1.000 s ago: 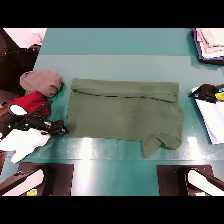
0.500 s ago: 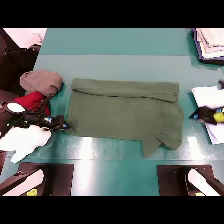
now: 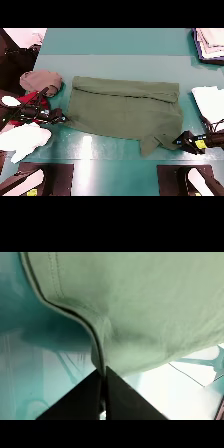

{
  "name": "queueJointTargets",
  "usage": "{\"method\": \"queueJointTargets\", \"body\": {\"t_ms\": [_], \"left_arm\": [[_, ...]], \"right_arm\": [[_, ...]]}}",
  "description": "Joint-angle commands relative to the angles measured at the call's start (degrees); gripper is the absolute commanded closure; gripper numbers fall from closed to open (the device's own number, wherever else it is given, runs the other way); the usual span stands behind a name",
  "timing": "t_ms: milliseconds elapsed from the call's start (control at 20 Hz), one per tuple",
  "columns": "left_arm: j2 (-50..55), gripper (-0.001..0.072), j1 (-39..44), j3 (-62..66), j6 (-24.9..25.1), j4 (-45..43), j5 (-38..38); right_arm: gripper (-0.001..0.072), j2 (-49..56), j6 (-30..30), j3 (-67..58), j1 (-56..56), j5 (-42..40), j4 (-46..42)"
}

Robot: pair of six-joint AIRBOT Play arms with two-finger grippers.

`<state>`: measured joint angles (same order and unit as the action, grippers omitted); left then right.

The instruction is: Fold the shirts.

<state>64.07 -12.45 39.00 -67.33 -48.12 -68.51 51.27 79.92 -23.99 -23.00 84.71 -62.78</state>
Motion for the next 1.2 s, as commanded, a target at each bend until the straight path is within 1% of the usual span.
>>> {"method": "queueJointTargets", "body": {"t_ms": [0,50,100,150,200,250,300,450,600,700,800,850,900,1000,1150], "left_arm": [[-0.04,0.0683,-0.02,0.35,0.28,0.13,-0.04],[-0.04,0.0683,-0.04,0.35,0.26,0.13,-0.07],[-0.04,0.0682,-0.02,0.35,0.26,0.13,-0.07],[-0.04,0.0683,-0.02,0.35,0.26,0.13,-0.07],[-0.04,0.0683,-0.02,0.35,0.28,0.11,-0.09],[-0.04,0.0683,-0.02,0.35,0.31,0.11,-0.04],[-0.04,0.0683,-0.02,0.35,0.33,0.11,-0.07],[-0.35,0.0684,-0.02,0.35,0.31,-0.79,-1.16],[-6.08,0.0684,-0.02,0.33,-0.96,-4.31,-4.31],[-12.96,0.0684,-0.02,-0.66,-3.28,-6.23,-8.63],[-18.88,0.0684,-0.02,-1.14,-5.49,-5.29,-14.62],[-20.24,0.0684,-0.02,-0.7,-6.49,-3.89,-15.8],[-20.5,0.0684,-0.02,0.39,-7.45,-1.97,-15.41],[-19.47,0.0684,0.35,3.58,-7.19,0.57,-12.59],[-13.86,0.0684,5.9,10.08,-5.68,-0.37,-7.19]], "right_arm": [[0.0227,2.23,0.85,2.47,-0.2,-1.64,1.79],[0.0232,3.08,0.85,2.47,-0.2,-2.32,1.81],[0.0273,3.76,0.85,2.47,-0.2,-2.54,1.81],[0.0278,4.2,0.85,2.47,-0.2,-2.58,1.84],[0.0431,4.22,0.83,2.47,-0.2,-2.6,1.84],[0.0615,3.58,0.7,2.43,-0.2,-2.78,1.9],[0.0691,2.08,0.63,2.34,-0.2,-3.04,1.88],[0.0694,-3.74,-0.02,-0.59,-0.22,-1.18,-0.81],[0.0695,-9.38,1.29,-7.34,-0.2,5.01,-6.49],[0.0695,-13.38,1.29,-12.02,-0.2,8.04,-9.05],[0.0695,-16.11,1.29,-16.31,-0.2,8.66,-8.94],[0.0695,-16.2,1.29,-18.49,-0.2,8.22,-8.52],[0.0695,-15.13,1.29,-20.94,-0.17,7.96,-7.15],[0.0695,-10.82,1.27,-25.57,1.81,6.1,-5.73],[0.0695,-1.99,1.29,-32.2,10.1,0.04,-6.19]]}}
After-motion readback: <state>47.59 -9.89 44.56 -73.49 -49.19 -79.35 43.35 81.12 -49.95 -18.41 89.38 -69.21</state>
